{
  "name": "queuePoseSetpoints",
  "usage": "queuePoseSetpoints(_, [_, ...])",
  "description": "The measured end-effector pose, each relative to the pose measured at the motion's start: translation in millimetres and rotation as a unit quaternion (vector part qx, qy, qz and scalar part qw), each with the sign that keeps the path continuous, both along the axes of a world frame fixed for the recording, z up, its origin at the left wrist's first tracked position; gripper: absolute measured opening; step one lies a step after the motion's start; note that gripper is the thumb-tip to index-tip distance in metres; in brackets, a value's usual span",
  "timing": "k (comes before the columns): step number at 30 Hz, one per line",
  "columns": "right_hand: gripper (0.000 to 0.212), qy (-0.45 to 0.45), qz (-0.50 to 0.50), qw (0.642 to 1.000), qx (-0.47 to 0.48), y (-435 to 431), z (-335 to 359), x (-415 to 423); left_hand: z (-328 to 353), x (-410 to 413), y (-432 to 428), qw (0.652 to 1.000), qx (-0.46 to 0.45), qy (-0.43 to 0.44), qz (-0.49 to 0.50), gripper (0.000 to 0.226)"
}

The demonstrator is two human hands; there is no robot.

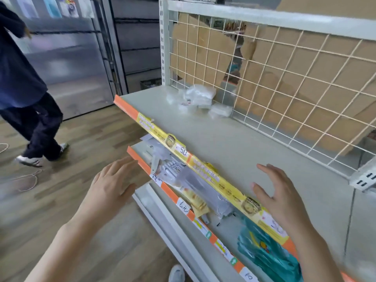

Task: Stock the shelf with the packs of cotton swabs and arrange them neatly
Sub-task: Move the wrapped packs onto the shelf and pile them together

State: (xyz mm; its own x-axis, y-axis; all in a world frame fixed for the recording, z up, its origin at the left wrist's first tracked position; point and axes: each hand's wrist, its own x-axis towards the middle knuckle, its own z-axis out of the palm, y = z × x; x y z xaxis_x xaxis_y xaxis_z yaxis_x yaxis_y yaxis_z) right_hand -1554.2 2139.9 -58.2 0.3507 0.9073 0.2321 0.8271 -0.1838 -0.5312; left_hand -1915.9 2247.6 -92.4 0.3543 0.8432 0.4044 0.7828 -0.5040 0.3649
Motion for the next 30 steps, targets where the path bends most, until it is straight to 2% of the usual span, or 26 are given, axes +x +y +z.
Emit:
queuePoseSetpoints(5, [0.046,0.007,0.002,1.0,0.01,66,-2,2,5,0,69,0.999,-0.017,0.02,0.02,0.054])
queuePoseSetpoints(12, [0.046,0.002,-0.035,0.999,0.018,148,-4,22,16,19,165,1.0,-0.008,0.009,-0.009,0.044])
queuePoseSetpoints(15, [0.046,-0.005,-0.046,0.999,0.009,175,-9,27,12,27,199,0.999,-0.029,0.023,-0.024,0.053])
queuePoseSetpoints(18, [0.047,-0.007,-0.059,0.998,-0.007,194,-17,30,7,41,226,0.999,-0.034,0.016,-0.03,0.05])
queuePoseSetpoints(23, [0.05,-0.013,-0.076,0.996,-0.045,224,-29,30,-3,72,276,0.995,-0.047,0.011,-0.082,0.048])
queuePoseSetpoints(30, [0.055,-0.038,-0.123,0.991,-0.046,287,-30,26,-12,128,351,0.977,-0.087,0.027,-0.191,0.063])
